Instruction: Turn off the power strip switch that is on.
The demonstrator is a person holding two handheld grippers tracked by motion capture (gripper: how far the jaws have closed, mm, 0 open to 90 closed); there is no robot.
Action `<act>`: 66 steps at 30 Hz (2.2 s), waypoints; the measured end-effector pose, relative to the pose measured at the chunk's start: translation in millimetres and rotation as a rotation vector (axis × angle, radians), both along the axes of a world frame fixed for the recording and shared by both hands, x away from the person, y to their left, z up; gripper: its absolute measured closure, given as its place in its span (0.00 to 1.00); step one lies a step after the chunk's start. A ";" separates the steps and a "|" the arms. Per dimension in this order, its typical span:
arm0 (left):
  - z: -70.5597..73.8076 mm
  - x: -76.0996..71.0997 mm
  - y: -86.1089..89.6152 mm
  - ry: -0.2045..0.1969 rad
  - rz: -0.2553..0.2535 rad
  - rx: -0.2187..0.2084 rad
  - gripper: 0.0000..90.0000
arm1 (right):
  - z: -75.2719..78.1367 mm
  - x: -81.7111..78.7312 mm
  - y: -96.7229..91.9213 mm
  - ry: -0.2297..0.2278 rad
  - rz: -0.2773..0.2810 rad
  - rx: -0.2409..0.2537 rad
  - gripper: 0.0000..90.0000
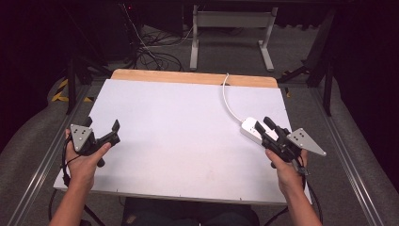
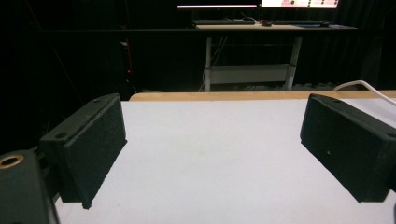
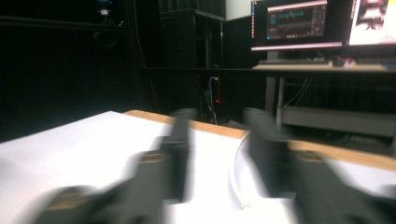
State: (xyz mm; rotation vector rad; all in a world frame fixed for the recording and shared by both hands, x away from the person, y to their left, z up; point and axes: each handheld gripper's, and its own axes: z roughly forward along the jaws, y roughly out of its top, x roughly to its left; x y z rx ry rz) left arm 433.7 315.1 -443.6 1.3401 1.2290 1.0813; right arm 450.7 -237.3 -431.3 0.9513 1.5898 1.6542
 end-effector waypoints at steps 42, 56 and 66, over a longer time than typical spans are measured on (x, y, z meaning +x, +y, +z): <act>0.6 0.0 -1.8 -0.002 -0.012 0.001 0.08 | -2.2 -0.2 9.3 0.051 -0.012 -0.014 0.09; 1.1 0.0 -2.2 -0.005 -0.019 -0.005 0.08 | -3.1 -2.5 9.2 0.058 -0.021 -0.033 0.09; 1.0 0.0 -2.0 -0.003 -0.020 -0.003 0.08 | -4.0 -2.4 10.0 0.062 -0.016 -0.041 0.09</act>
